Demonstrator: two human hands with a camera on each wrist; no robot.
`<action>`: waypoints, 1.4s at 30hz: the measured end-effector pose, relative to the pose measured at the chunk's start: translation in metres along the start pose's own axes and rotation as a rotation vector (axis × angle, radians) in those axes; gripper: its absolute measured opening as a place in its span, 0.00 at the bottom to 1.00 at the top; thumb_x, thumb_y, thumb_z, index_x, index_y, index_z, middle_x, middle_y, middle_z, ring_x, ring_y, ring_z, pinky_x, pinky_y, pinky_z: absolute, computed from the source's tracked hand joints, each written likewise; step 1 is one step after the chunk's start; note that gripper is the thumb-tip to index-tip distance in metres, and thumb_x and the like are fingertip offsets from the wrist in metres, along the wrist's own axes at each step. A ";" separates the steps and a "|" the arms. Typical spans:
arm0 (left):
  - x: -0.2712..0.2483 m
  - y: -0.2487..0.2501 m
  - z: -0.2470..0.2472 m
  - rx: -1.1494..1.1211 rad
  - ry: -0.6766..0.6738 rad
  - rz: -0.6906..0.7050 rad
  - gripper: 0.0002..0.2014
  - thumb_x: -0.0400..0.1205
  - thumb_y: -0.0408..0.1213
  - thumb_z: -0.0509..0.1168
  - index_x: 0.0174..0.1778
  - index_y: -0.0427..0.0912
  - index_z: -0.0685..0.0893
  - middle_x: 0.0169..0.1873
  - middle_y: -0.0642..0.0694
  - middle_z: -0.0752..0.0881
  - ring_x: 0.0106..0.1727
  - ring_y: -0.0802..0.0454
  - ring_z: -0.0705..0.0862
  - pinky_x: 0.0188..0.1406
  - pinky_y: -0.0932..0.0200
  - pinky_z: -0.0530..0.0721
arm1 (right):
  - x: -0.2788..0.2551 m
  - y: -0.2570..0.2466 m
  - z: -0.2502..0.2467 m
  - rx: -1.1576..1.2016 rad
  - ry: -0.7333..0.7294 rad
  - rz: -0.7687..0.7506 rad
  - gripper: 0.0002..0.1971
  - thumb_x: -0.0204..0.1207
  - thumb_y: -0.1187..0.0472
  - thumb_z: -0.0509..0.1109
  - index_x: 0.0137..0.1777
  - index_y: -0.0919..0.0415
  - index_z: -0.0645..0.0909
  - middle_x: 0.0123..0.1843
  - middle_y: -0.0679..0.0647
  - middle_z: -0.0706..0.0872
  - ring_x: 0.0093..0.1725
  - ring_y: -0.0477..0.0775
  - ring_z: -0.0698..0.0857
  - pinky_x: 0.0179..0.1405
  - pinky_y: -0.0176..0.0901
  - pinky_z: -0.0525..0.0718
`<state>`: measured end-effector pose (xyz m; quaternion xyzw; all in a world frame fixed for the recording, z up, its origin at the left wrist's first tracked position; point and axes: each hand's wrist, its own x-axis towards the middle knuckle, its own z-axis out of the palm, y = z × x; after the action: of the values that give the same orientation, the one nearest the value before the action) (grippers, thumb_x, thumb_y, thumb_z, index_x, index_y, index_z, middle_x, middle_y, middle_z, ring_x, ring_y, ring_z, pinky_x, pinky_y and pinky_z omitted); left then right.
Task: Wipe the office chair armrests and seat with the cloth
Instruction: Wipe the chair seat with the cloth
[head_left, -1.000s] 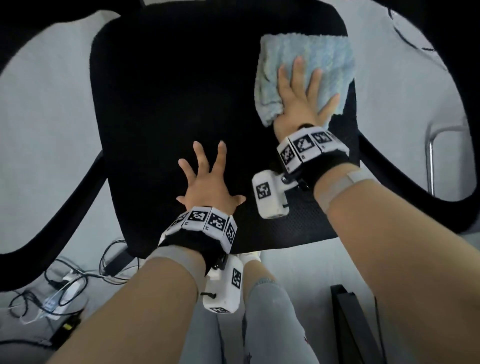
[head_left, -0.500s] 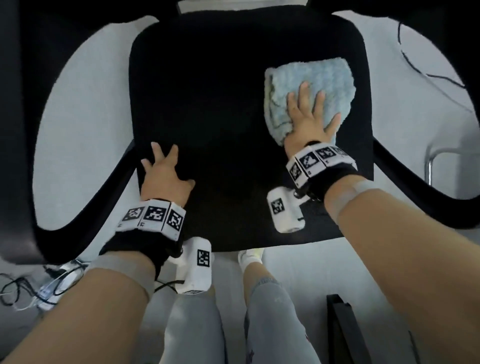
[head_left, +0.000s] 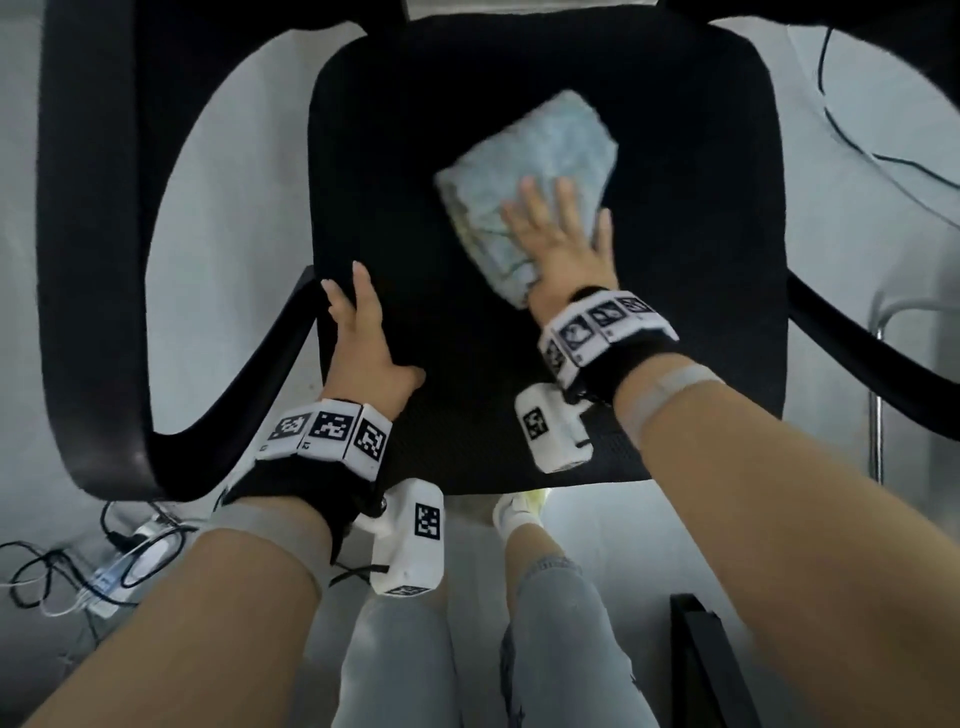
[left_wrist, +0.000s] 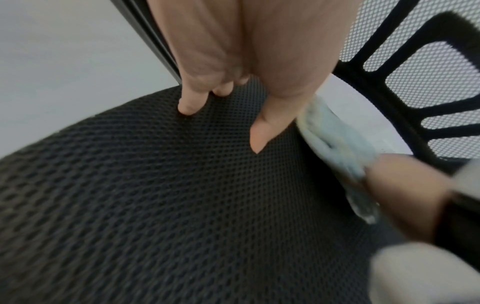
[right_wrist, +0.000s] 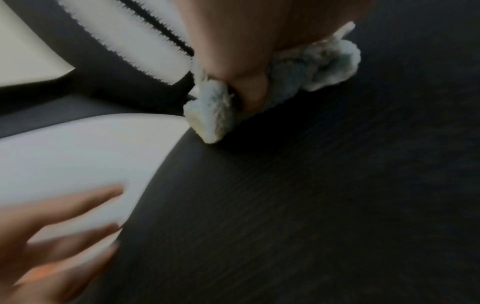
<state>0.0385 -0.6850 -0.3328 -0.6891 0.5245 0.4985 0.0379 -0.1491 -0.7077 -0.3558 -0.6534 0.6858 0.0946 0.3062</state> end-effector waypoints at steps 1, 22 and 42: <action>0.000 0.001 -0.001 0.003 -0.021 -0.012 0.54 0.71 0.26 0.70 0.79 0.47 0.33 0.80 0.38 0.30 0.83 0.45 0.37 0.79 0.58 0.47 | -0.012 0.018 -0.002 0.076 0.048 0.163 0.38 0.73 0.72 0.54 0.79 0.47 0.46 0.84 0.46 0.39 0.82 0.55 0.35 0.78 0.65 0.34; -0.035 -0.001 0.021 0.118 -0.137 -0.184 0.47 0.72 0.16 0.59 0.80 0.49 0.39 0.80 0.43 0.29 0.82 0.46 0.35 0.80 0.50 0.51 | -0.163 0.089 0.061 0.092 -0.033 0.600 0.46 0.71 0.73 0.59 0.78 0.44 0.34 0.82 0.47 0.30 0.80 0.57 0.30 0.80 0.65 0.35; -0.035 0.005 0.045 0.355 -0.229 -0.252 0.45 0.73 0.20 0.58 0.80 0.47 0.41 0.77 0.40 0.23 0.80 0.39 0.29 0.78 0.36 0.50 | -0.204 0.093 0.096 0.266 0.046 0.646 0.45 0.71 0.75 0.56 0.77 0.47 0.32 0.83 0.54 0.33 0.81 0.60 0.34 0.81 0.61 0.38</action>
<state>0.0074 -0.6373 -0.3277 -0.6707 0.5061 0.4648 0.2794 -0.2181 -0.4737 -0.3468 -0.3590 0.8702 0.0816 0.3274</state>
